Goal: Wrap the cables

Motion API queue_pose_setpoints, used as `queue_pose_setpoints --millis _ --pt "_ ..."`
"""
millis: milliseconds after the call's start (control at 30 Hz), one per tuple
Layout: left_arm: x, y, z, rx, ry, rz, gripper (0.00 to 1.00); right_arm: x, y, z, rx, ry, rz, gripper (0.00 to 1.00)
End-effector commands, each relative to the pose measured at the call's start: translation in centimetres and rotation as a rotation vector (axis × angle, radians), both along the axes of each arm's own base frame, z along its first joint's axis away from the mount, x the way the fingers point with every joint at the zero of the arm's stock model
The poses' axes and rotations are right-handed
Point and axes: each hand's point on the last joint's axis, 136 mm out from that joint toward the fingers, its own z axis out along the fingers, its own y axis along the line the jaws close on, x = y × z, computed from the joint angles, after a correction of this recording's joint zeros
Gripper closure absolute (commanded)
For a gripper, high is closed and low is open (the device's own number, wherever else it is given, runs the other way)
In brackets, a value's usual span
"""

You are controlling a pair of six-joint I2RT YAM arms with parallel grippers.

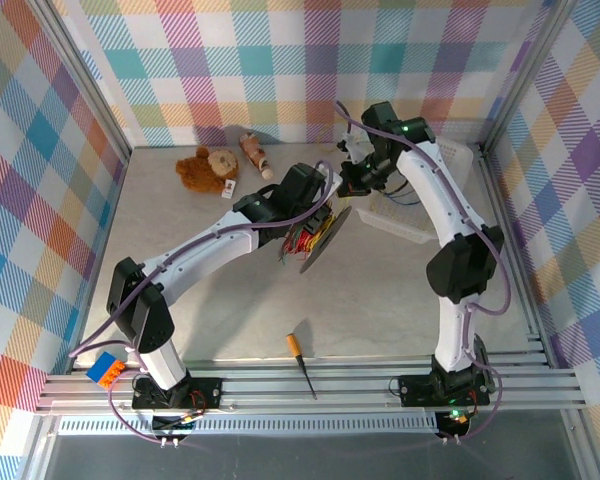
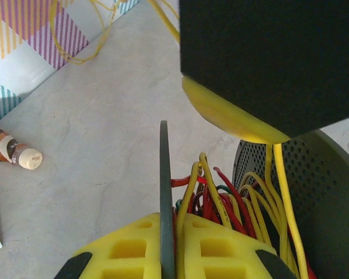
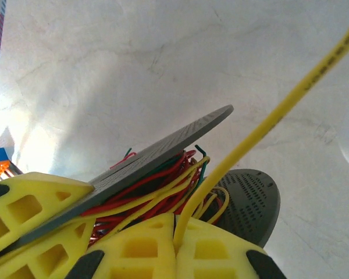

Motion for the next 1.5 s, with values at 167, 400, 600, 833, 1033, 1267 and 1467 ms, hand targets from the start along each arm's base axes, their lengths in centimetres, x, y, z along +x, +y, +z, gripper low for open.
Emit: queue_pose_setpoints --millis 167,400,600,833,1033,1267,1467 --pt "-3.2 1.3 -2.4 0.125 0.096 -0.104 1.0 4.1 -2.4 -0.2 -0.027 -0.084 -0.047 1.0" --pt "-2.8 1.3 -1.9 0.08 0.04 -0.088 1.0 2.8 -1.3 4.6 0.12 -0.178 -0.041 0.97" --pt "-3.6 0.9 -1.4 0.051 0.056 -0.13 1.0 3.6 -2.7 4.8 0.036 -0.246 -0.049 0.84" --pt "-3.9 1.0 -0.7 0.024 0.06 -0.138 1.0 4.1 -3.4 2.3 -0.025 -0.206 -0.04 0.95" --pt "-3.9 1.3 -0.4 0.007 0.073 -0.13 1.0 3.1 -2.7 2.8 0.045 -0.2 -0.045 0.71" --pt "-3.3 2.1 -0.8 -0.013 0.103 -0.099 1.0 0.4 -2.8 6.2 0.235 -0.282 -0.111 0.39" --pt "-3.2 2.3 -0.9 -0.025 0.114 -0.098 1.0 0.0 -6.7 6.9 0.365 -0.314 -0.308 0.16"
